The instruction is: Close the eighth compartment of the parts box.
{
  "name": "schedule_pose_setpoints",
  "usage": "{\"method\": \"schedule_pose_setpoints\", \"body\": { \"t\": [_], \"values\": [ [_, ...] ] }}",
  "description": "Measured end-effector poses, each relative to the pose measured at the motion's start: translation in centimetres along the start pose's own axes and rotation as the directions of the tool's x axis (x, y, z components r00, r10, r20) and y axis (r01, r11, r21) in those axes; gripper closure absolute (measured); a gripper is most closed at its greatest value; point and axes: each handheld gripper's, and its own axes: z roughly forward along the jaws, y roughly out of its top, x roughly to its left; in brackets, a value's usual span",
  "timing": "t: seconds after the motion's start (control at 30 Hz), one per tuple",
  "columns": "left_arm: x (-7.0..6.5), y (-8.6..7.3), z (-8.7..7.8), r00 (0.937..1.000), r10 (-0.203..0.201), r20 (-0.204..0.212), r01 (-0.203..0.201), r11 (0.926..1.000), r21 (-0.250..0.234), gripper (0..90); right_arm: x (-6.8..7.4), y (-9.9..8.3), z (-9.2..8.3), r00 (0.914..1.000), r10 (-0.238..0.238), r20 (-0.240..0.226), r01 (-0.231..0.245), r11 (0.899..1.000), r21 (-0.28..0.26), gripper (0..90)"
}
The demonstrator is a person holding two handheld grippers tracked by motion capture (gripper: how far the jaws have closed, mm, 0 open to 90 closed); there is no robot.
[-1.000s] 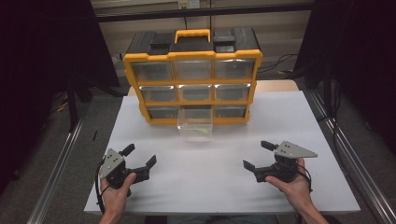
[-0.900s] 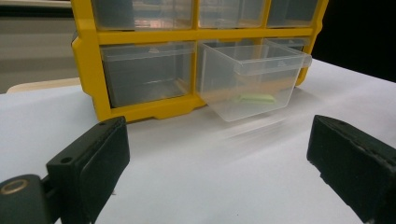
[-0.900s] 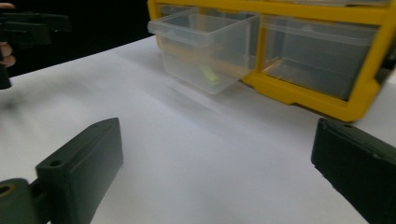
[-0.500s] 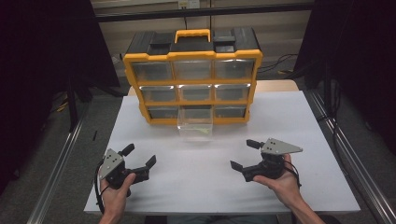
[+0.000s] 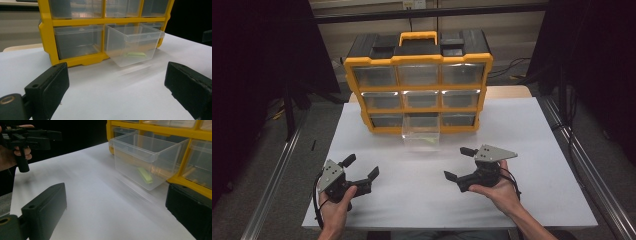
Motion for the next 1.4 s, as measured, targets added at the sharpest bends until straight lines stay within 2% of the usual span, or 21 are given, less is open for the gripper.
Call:
{"method": "schedule_pose_setpoints", "body": {
  "t": [0.37,0.5,0.77,1.13,1.27,1.4],
  "values": [
    [0.1,0.0,-0.1,1.0,0.009,0.0,-0.009,0.9999,0.006,5.7,0.1,1.1,2.4,0.9996,0.008,-0.029,-0.008,1.0,0.0,4.0],
    [-0.1,0.0,0.0,1.0,0.0,-0.006,0.0,1.0,0.0,5.7,0.1,1.2,3.2,0.9993,0.012,-0.036,-0.012,1.0,0.005,4.5],
    [-0.1,0.0,0.0,1.0,0.0,-0.004,0.0,1.0,0.001,5.7,0.4,2.1,4.6,0.9985,-0.005,-0.055,0.005,1.0,0.01,5.9],
    [0.0,0.0,0.0,1.0,0.002,0.003,-0.002,1.0,0.0,5.7,0.5,2.8,6.5,0.9974,-0.021,-0.069,0.024,0.999,0.047,6.1],
    [0.0,-0.1,0.1,1.0,0.0,0.004,0.0,1.0,-0.001,5.7,0.4,3.1,7.0,0.9962,-0.022,-0.084,0.026,0.999,0.047,8.1],
    [0.0,-0.1,0.1,1.0,0.006,0.001,-0.006,1.0,0.003,5.6,0.2,3.4,7.6,0.9947,-0.03,-0.099,0.035,0.998,0.055,15.0]
  ]
}}
